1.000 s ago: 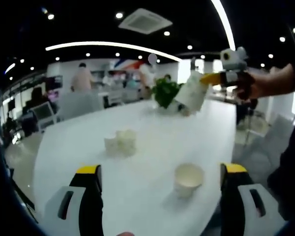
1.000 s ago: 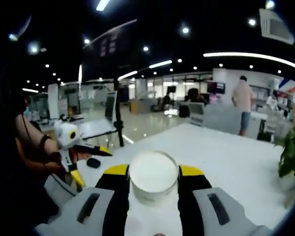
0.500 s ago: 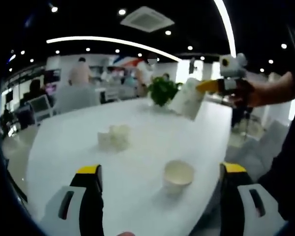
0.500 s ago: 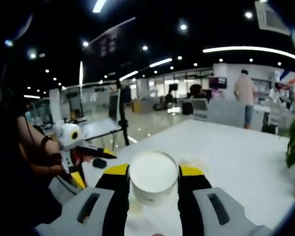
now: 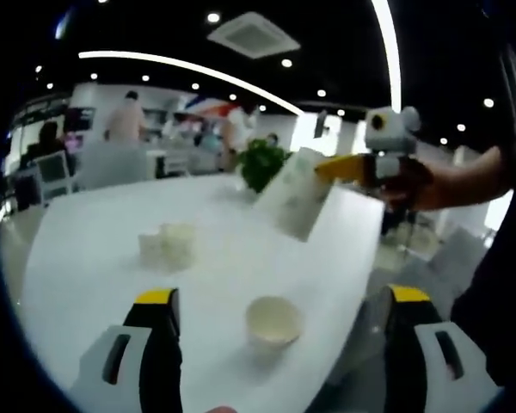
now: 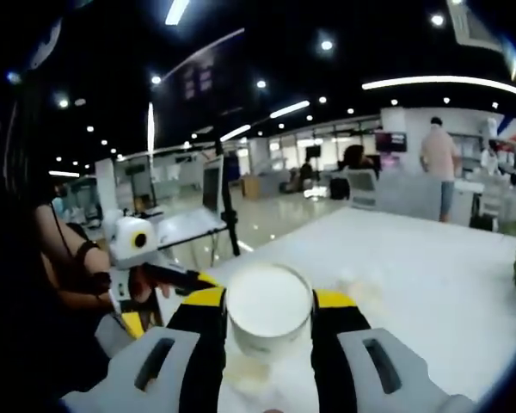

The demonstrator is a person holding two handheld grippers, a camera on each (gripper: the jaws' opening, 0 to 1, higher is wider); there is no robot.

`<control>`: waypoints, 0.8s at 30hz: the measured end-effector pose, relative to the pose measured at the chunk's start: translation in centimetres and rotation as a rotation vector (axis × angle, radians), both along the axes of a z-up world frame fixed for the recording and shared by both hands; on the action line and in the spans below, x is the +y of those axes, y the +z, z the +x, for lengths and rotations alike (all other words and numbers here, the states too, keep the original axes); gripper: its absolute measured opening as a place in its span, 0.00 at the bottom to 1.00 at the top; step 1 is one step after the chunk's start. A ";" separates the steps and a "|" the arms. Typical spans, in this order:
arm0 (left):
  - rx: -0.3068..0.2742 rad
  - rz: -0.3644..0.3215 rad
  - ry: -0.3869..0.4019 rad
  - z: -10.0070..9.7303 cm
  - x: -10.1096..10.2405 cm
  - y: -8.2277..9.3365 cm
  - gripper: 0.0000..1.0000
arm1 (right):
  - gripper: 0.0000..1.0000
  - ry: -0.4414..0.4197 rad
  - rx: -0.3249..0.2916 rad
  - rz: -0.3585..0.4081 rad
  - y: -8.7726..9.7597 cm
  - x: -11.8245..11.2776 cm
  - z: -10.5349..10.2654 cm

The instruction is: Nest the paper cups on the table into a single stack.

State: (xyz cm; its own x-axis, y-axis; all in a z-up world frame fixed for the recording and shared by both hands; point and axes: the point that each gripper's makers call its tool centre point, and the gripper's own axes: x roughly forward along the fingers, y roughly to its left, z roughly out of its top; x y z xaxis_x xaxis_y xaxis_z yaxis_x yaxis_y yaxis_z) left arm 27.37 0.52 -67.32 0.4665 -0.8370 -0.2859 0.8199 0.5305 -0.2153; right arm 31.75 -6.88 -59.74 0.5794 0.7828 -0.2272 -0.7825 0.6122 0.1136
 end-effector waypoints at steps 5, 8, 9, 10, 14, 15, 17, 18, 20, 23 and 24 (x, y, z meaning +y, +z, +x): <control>-0.005 -0.004 -0.028 -0.3 -0.7 0.5 0.96 | 0.34 0.012 0.012 0.014 0.0 0.4 -0.3; 0.002 -0.018 -0.040 -0.5 -1.0 0.8 0.95 | 0.34 0.024 0.016 0.022 0.0 0.9 -0.5; 0.006 -0.031 -0.044 -0.6 -1.2 1.0 0.95 | 0.34 0.026 0.016 0.022 0.1 1.0 -0.5; 0.007 -0.039 -0.047 -0.7 -1.3 1.1 0.95 | 0.34 0.031 0.016 0.027 0.1 1.2 -0.7; 0.001 -0.035 -0.063 -1.0 -1.7 1.3 0.94 | 0.34 0.042 0.018 0.031 0.1 1.5 -1.0; 0.001 -0.036 -0.066 -1.0 -1.8 1.3 0.94 | 0.34 0.043 0.018 0.032 0.1 1.6 -1.1; 0.004 -0.030 -0.072 -1.1 -1.8 1.1 0.93 | 0.34 0.044 0.021 0.035 0.0 1.6 -1.1; 0.003 -0.028 -0.072 -1.1 -1.8 1.1 0.93 | 0.34 0.043 0.023 0.038 0.0 1.6 -1.2; 0.006 -0.033 -0.076 -1.2 -1.8 1.2 0.91 | 0.34 0.043 0.023 0.039 0.0 1.6 -1.2; 0.014 -0.046 -0.085 -1.4 -1.9 1.3 0.89 | 0.34 0.042 0.023 0.039 0.0 1.6 -1.3; 0.010 -0.049 -0.086 -1.5 -1.9 1.4 0.89 | 0.34 0.042 0.025 0.040 0.0 1.6 -1.4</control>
